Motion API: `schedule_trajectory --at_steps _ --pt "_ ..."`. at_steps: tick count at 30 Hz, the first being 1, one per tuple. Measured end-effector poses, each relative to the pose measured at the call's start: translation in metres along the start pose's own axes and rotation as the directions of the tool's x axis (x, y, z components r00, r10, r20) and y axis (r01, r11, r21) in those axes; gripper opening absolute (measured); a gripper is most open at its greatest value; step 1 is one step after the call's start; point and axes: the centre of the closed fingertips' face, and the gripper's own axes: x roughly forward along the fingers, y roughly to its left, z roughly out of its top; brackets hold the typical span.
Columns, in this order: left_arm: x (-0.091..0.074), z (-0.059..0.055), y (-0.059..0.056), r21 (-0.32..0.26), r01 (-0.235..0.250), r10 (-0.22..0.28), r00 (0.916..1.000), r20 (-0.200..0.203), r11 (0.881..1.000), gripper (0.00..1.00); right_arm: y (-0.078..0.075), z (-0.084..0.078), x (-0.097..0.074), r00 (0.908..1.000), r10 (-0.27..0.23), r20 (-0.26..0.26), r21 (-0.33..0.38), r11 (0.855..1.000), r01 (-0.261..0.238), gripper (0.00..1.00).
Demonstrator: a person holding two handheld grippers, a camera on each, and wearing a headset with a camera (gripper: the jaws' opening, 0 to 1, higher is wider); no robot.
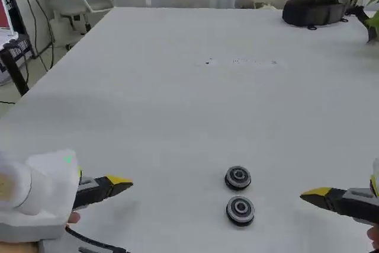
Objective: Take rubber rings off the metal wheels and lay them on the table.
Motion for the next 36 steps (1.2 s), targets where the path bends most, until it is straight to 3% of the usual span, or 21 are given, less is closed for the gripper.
schedule_trajectory --at_steps 15,26,36 --pt "-0.0006 0.0009 0.0004 -0.037 -0.006 0.007 1.0000 0.005 0.999 0.90 -0.0017 -0.0004 0.0009 1.0000 0.001 0.004 0.014 1.000 -0.001 0.96" --pt "0.0000 0.0015 0.0009 -0.032 -0.002 0.002 1.0000 0.005 0.999 0.90 -0.0019 -0.0026 0.0009 1.0000 -0.001 -0.009 0.012 1.000 0.002 0.95" --pt "0.0002 0.0031 0.0002 -0.035 0.004 -0.003 0.9999 0.016 0.999 0.90 -0.0055 0.0000 -0.0008 0.9998 -0.019 0.009 0.023 1.000 0.018 0.94"
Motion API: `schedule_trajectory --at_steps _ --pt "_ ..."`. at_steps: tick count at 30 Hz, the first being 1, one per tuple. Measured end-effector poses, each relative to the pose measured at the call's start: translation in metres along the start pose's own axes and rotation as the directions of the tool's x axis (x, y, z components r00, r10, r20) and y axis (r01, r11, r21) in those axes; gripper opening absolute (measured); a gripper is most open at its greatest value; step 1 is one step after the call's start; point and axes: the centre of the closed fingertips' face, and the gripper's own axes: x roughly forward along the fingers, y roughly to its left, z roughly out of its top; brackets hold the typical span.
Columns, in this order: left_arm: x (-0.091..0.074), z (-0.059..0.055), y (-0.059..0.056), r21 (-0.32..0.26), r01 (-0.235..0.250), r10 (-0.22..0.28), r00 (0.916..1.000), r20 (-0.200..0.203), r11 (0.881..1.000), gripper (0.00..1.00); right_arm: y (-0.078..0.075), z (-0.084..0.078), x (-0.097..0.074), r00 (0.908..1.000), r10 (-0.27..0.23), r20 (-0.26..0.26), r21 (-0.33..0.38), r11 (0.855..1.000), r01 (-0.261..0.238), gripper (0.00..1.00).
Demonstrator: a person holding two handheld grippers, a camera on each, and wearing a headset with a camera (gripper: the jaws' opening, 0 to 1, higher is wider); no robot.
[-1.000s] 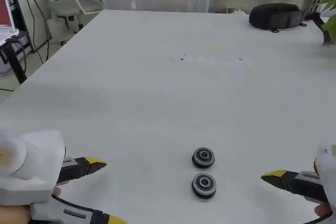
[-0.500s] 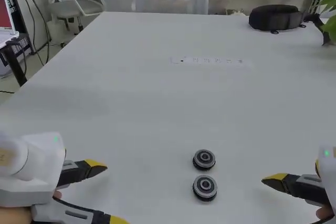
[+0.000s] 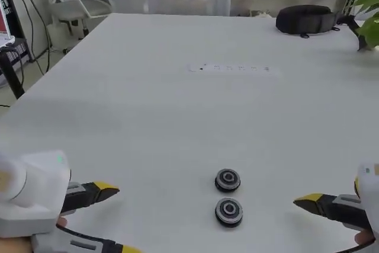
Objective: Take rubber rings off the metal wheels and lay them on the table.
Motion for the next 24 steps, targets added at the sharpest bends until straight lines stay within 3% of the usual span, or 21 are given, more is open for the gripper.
schedule_trajectory --at_steps 24 --pt "-0.0007 0.0014 0.0000 -0.028 -0.007 0.008 0.9998 0.016 1.000 0.88 0.0004 -0.0010 0.0005 1.0000 0.005 0.000 0.004 1.000 -0.005 0.91"
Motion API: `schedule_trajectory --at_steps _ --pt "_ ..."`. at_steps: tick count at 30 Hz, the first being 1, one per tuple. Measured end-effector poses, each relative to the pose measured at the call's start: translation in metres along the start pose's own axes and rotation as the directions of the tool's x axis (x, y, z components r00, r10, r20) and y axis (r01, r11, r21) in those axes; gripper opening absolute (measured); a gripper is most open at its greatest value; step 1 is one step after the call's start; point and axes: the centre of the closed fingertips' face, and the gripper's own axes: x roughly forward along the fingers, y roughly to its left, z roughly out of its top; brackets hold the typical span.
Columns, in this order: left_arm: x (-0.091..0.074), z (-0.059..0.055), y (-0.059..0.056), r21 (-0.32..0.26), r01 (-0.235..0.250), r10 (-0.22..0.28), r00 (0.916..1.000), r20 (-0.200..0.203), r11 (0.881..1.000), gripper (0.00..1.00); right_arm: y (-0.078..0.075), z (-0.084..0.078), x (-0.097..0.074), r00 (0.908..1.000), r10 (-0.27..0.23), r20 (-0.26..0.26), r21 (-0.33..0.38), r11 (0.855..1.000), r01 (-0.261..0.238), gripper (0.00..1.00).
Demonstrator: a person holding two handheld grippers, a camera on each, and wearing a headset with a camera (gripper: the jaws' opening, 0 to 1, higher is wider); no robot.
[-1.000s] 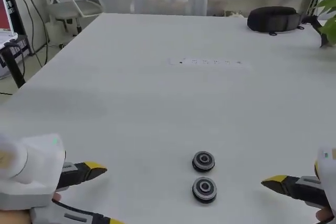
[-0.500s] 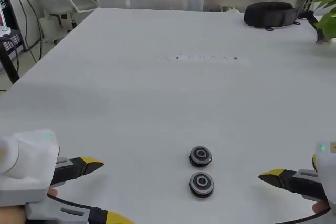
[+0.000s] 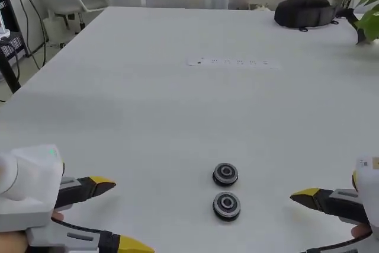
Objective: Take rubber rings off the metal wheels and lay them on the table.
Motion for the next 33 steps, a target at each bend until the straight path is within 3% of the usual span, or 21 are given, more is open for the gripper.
schedule_trajectory --at_steps 12,16,19,24,27,31,33 --pt "0.000 -0.003 -0.001 -0.008 0.005 -0.005 0.9999 -0.016 1.000 0.85 0.001 0.004 -0.001 0.9998 0.003 0.020 0.005 1.000 -0.003 0.89" --pt "0.000 -0.004 0.000 -0.017 0.005 -0.005 0.9998 -0.017 1.000 0.84 -0.002 -0.002 -0.005 0.9985 -0.032 -0.045 -0.110 0.994 0.027 0.87" --pt "0.001 -0.005 -0.004 -0.008 0.023 -0.023 0.9993 -0.030 1.000 0.84 -0.001 -0.005 -0.005 0.9977 -0.030 -0.061 -0.106 0.994 0.023 0.86" --pt "0.003 -0.006 -0.009 0.003 0.048 -0.048 0.9980 -0.041 0.999 0.84 -0.003 0.003 -0.010 0.9993 -0.031 -0.021 -0.086 0.996 0.029 0.85" --pt "0.003 -0.007 -0.012 0.052 0.067 -0.063 0.9954 -0.071 0.996 0.84 -0.005 0.006 -0.014 0.9993 -0.034 -0.014 -0.068 0.997 0.033 0.84" --pt "0.000 -0.005 -0.019 0.081 0.090 -0.080 0.9899 -0.118 0.993 0.85 -0.001 0.024 -0.021 0.9991 -0.026 0.034 -0.068 0.997 0.028 0.83" --pt "-0.003 0.001 -0.025 0.108 0.112 -0.100 0.9887 -0.112 0.988 0.86 -0.001 0.032 -0.024 0.9984 -0.029 0.049 -0.079 0.996 0.033 0.82"
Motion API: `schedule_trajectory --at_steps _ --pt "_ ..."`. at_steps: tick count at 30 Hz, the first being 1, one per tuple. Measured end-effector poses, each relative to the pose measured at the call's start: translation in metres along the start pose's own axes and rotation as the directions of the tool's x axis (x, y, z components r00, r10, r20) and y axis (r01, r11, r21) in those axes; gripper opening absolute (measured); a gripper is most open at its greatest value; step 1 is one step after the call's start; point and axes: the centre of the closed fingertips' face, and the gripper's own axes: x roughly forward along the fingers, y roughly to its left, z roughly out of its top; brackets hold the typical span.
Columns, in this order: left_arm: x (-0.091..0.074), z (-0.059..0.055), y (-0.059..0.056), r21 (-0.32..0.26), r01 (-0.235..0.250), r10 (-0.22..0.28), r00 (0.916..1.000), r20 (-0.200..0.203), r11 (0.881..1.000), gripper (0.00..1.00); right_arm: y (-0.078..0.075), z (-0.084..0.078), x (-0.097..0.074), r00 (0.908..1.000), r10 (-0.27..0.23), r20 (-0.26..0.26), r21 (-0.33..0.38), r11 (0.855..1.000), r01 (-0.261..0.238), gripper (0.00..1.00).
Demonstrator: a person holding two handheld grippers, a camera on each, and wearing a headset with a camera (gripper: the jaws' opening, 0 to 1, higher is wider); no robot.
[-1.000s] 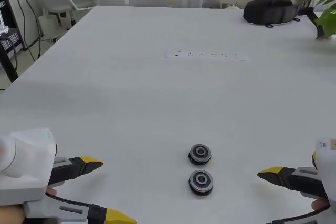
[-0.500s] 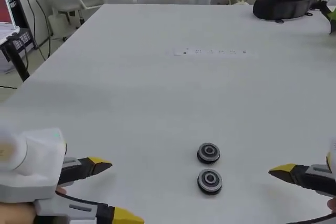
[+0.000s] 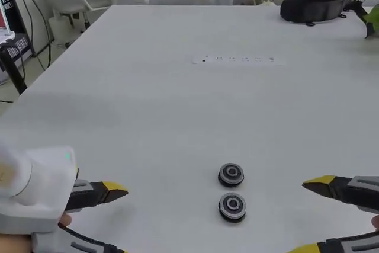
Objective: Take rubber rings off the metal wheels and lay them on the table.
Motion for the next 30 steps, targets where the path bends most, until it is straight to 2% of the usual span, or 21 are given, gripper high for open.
schedule_trajectory --at_steps 4,7,11,14,16,23,25,29,30 --pt "-0.005 0.012 -0.002 0.029 0.002 -0.002 1.0000 0.005 1.000 0.87 -0.006 0.017 -0.001 0.9996 -0.007 0.027 -0.021 1.000 0.008 0.80" --pt "-0.009 0.021 0.002 0.097 -0.022 0.023 0.9997 -0.011 0.995 0.87 -0.010 0.020 0.002 0.9998 -0.018 -0.001 -0.047 0.999 0.018 0.78" --pt "-0.012 0.043 0.003 0.132 -0.033 0.029 0.9992 0.029 0.991 0.87 -0.009 0.032 0.004 1.0000 -0.006 -0.007 -0.078 0.997 0.005 0.77" --pt "-0.013 0.054 0.010 0.144 -0.053 0.049 0.9984 0.030 0.988 0.85 -0.007 0.044 0.004 1.0000 0.004 0.007 -0.093 0.996 -0.004 0.75" --pt "-0.012 0.063 0.012 0.180 -0.057 0.052 0.9981 0.033 0.982 0.85 -0.005 0.055 0.004 0.9995 0.014 0.027 -0.096 0.995 -0.012 0.74" --pt "-0.001 0.093 0.011 0.260 -0.046 0.034 0.9981 0.052 0.965 0.84 -0.005 0.077 0.007 0.9984 0.025 0.051 -0.140 0.990 -0.018 0.71" --pt "0.003 0.099 0.012 0.271 -0.055 0.039 0.9972 0.063 0.961 0.83 -0.005 0.080 0.008 0.9979 0.033 0.055 -0.138 0.990 -0.025 0.70" --pt "0.011 0.116 0.012 0.293 -0.045 0.019 0.9957 0.090 0.955 0.82 -0.003 0.084 0.015 0.9955 0.056 0.076 -0.146 0.988 -0.045 0.69" --pt "0.015 0.120 0.012 0.305 -0.045 0.015 0.9950 0.099 0.951 0.82 -0.002 0.086 0.019 0.9932 0.069 0.093 -0.145 0.988 -0.055 0.69"
